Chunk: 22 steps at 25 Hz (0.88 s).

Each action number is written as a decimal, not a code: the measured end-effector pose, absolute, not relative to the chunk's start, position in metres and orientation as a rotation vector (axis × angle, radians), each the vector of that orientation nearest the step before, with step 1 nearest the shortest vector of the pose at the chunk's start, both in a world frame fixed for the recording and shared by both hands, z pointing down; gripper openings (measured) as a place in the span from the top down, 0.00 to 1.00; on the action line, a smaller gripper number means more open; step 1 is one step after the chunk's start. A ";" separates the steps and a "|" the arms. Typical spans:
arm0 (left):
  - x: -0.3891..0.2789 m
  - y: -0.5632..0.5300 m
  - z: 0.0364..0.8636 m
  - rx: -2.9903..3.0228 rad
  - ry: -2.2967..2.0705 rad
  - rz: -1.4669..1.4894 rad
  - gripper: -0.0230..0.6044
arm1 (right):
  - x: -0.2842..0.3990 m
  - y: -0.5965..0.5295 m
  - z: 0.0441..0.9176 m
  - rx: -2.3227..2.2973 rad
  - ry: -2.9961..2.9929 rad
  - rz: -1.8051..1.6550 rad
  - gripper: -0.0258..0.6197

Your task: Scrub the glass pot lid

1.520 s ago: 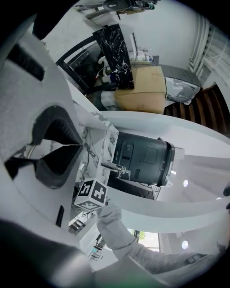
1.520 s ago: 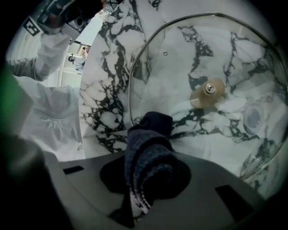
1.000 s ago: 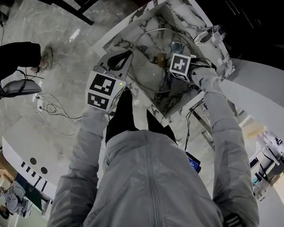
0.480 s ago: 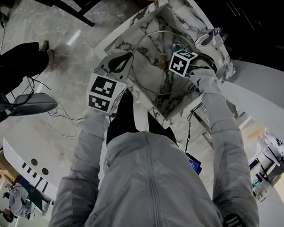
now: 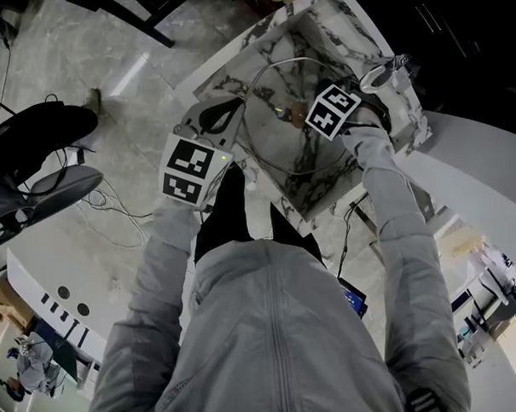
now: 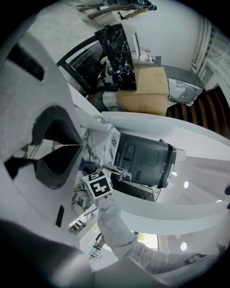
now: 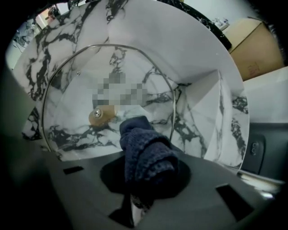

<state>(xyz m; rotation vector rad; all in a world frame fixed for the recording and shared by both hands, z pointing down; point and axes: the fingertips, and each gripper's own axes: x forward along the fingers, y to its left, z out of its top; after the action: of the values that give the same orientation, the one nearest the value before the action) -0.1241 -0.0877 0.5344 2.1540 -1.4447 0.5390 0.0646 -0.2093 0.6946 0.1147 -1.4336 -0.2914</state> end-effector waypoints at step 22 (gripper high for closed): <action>-0.132 -0.089 0.540 2.142 -1.432 0.552 0.92 | -0.025 -0.193 0.685 0.223 -1.781 -0.160 0.84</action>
<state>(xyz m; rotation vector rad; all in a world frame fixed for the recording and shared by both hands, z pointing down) -0.1317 -0.0893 0.5399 2.1423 -1.4316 0.5522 -0.0247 -0.1927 0.6846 0.2232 -1.7813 -0.1601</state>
